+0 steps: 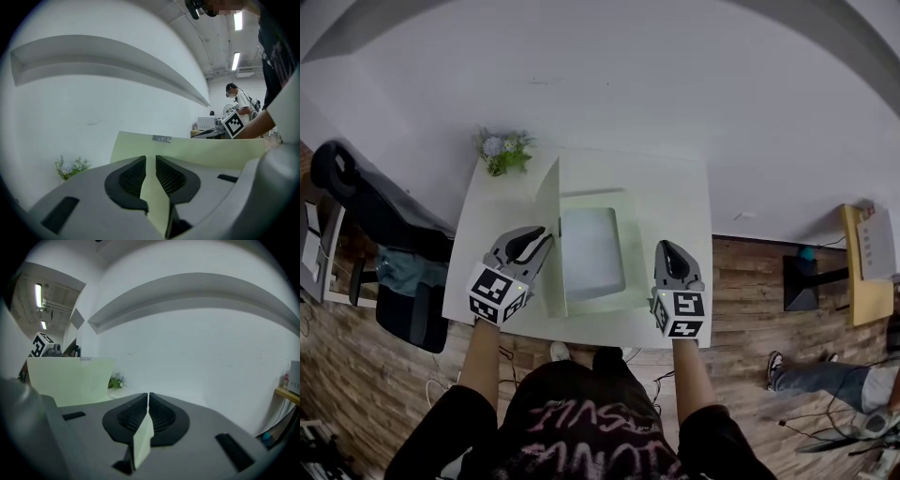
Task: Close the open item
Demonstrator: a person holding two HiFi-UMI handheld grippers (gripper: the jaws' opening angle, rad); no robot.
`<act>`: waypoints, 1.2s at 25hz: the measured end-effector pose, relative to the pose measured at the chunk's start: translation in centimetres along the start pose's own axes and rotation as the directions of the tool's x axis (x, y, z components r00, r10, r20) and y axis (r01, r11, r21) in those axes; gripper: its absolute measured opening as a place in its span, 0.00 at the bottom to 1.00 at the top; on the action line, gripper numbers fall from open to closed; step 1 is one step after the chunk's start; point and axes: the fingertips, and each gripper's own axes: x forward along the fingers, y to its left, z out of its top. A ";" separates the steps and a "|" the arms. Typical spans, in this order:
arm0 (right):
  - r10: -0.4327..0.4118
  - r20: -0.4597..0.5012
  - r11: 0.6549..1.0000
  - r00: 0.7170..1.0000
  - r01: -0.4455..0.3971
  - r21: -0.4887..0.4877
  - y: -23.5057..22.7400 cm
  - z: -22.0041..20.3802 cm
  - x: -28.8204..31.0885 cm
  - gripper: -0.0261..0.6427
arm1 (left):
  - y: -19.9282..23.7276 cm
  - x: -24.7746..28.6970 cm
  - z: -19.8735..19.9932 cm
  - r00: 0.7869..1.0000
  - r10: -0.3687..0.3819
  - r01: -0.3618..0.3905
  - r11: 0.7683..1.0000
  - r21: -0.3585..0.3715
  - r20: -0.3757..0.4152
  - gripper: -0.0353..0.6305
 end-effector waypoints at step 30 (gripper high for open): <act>-0.069 -0.109 0.994 0.992 0.078 0.077 -12.0 -6.7 -0.9 0.08 | -12.8 17.6 -7.0 0.908 -0.267 0.299 0.953 0.052 -0.323 0.17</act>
